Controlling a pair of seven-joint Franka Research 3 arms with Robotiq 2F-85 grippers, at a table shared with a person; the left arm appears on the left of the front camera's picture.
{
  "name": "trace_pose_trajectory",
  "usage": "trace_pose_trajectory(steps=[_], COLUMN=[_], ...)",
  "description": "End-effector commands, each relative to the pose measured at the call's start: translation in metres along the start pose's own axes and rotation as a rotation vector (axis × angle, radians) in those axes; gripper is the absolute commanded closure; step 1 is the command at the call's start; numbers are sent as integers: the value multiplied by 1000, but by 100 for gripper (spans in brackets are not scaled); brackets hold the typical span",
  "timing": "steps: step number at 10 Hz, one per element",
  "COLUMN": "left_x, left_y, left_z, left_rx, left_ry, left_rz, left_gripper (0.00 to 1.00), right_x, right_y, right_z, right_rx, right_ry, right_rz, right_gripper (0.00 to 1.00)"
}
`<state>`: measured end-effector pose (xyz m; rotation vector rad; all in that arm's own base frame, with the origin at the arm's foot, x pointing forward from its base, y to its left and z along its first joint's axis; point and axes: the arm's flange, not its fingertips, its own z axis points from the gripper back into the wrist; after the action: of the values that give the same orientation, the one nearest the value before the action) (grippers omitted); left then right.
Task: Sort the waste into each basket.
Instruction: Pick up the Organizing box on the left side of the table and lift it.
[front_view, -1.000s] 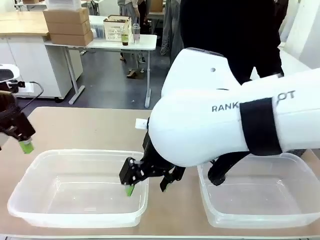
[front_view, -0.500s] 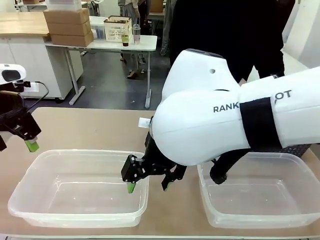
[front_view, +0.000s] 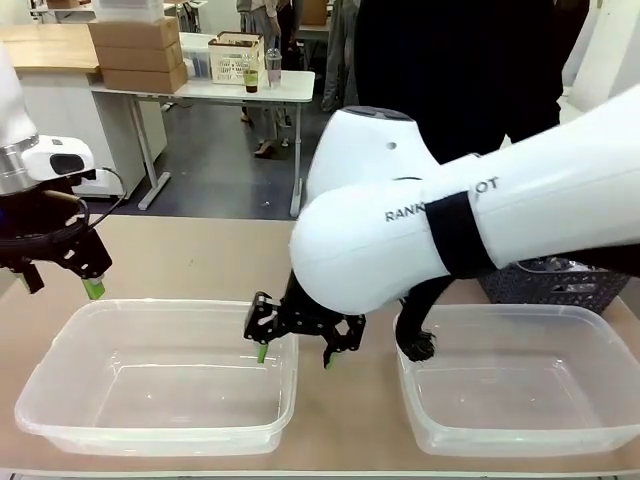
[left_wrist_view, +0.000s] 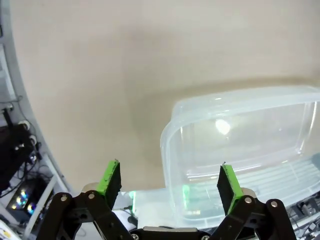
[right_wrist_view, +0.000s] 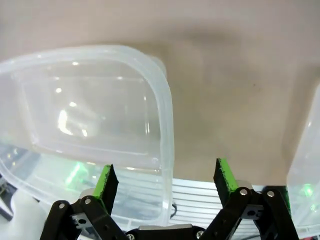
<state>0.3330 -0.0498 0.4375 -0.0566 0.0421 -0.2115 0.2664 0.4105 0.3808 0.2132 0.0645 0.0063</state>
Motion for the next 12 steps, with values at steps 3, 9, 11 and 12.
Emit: trace_pose_trajectory(steps=[3, 9, 11, 12], left_x=[-120, -136, -137, -137], left_y=[1, -3, -2, -2], left_z=[-127, -165, -164, -164], left_rx=[31, 14, 33, 42], left_ry=[136, 89, 65, 58], left_rz=[49, -15, -20, -24], left_gripper=[0, 59, 100, 100], right_x=[12, 14, 12, 11], right_y=[20, 31, 29, 30], right_z=[1, -3, -5, -6], right_rx=[-62, -140, -160, -165], right_ry=[-19, -18, -17, -15], right_rz=[-51, -40, -58, -56], right_gripper=[0, 57, 100, 100])
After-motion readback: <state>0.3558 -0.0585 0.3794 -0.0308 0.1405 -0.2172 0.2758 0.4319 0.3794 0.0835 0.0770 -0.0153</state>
